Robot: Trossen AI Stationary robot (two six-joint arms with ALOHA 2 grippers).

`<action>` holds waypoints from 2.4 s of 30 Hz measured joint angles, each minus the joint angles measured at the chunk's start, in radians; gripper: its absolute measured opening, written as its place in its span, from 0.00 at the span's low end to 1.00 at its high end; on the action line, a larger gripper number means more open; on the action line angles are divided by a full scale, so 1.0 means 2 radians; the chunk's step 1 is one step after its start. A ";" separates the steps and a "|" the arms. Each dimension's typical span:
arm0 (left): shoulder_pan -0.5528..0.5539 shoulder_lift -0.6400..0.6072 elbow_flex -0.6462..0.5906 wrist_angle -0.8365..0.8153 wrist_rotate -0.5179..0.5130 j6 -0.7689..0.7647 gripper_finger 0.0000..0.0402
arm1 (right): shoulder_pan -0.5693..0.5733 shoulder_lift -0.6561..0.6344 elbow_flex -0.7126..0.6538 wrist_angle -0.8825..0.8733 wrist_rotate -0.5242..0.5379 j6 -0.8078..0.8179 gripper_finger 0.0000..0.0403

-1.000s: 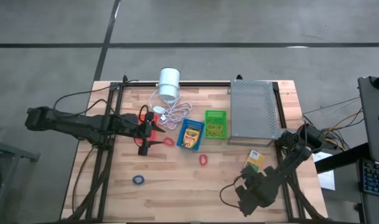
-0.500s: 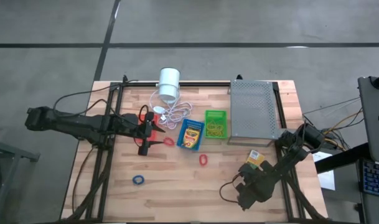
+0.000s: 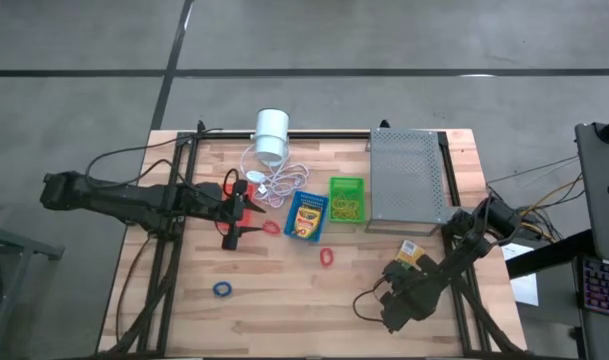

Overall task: Pick & Place Office Desk Supplies
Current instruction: Put the pack of crayon into the blue bin

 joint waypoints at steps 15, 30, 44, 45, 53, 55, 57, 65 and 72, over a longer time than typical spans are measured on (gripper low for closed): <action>0.000 0.000 0.000 0.000 0.000 0.000 0.57 | -0.001 0.001 0.025 -0.044 0.007 -0.016 0.23; 0.000 0.000 0.000 0.000 0.000 0.000 0.57 | -0.004 0.000 0.015 -0.021 0.008 -0.021 0.24; 0.000 0.000 0.000 0.000 0.000 0.000 0.57 | -0.004 0.000 -0.010 -0.014 0.009 -0.032 0.24; 0.000 0.000 0.000 0.000 0.000 0.000 0.57 | -0.004 0.000 -0.011 -0.014 0.010 -0.034 0.24; 0.000 0.000 0.000 0.000 0.000 0.000 0.57 | -0.004 -0.001 -0.017 -0.013 0.012 -0.034 0.23; 0.000 0.000 0.000 0.000 0.000 0.000 0.57 | -0.004 -0.001 -0.017 -0.013 0.012 -0.035 0.23; 0.000 0.000 0.000 0.000 0.000 0.000 0.57 | -0.004 -0.001 -0.017 -0.014 0.012 -0.036 0.23; 0.000 0.000 0.000 0.000 0.000 0.000 0.57 | -0.007 0.000 -0.013 -0.031 0.017 -0.036 0.23; 0.000 0.000 0.000 0.000 0.000 0.000 0.57 | -0.013 0.000 -0.013 -0.032 0.017 -0.036 0.17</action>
